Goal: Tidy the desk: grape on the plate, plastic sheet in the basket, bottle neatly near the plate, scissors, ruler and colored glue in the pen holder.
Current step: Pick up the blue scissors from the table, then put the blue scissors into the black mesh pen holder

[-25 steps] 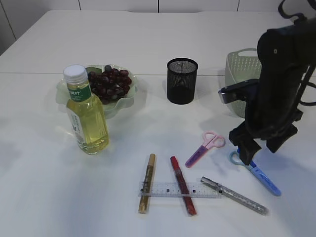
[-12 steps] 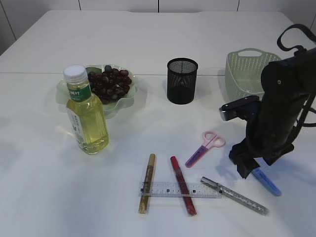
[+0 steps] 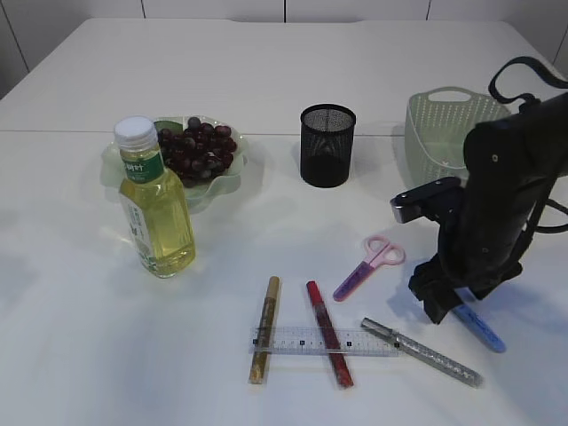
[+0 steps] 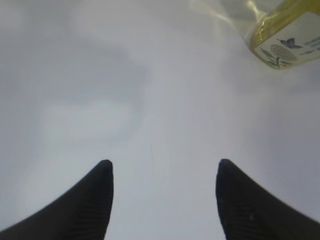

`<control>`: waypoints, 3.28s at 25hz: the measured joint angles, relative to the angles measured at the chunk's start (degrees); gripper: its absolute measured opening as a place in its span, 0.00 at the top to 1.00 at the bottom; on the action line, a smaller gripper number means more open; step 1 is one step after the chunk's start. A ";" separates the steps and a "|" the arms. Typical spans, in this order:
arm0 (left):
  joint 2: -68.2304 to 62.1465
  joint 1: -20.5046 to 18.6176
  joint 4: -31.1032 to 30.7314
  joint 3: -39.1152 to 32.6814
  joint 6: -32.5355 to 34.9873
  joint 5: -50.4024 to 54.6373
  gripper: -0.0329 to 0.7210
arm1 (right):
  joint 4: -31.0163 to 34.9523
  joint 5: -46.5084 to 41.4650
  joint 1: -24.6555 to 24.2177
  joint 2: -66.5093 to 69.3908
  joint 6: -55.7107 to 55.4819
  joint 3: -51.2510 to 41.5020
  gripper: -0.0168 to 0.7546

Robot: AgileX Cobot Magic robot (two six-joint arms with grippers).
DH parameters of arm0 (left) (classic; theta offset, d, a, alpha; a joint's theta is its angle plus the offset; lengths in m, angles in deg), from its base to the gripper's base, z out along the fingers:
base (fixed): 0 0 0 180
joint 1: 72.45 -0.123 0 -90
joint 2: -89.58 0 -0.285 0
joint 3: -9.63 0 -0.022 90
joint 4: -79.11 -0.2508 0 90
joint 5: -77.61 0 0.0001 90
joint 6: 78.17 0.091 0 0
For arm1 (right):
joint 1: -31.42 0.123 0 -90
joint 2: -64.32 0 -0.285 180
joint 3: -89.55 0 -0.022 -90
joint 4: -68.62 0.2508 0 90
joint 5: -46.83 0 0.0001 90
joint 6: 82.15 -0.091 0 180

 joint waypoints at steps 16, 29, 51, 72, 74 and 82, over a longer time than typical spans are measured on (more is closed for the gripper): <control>0.00 0.00 0.00 0.00 0.00 -1.04 0.34 | 2.01 -0.60 0.00 1.12 0.27 0.56 0.48; 0.00 0.00 0.00 0.00 0.00 -1.12 0.35 | 2.44 -0.48 0.00 1.20 0.31 0.56 0.73; 0.00 0.00 0.00 0.00 0.00 -1.26 0.36 | 26.27 -4.35 0.00 -7.71 13.34 14.13 0.74; 0.00 0.00 1.37 0.00 0.00 -0.90 0.37 | 44.51 17.79 0.00 5.55 30.02 35.37 0.74; 0.00 0.00 1.37 0.00 0.00 -0.64 0.37 | 44.94 21.43 0.00 7.16 31.61 35.37 0.74; 0.00 0.00 1.41 0.00 0.00 0.02 0.37 | 46.09 33.05 0.00 11.44 32.79 35.41 0.74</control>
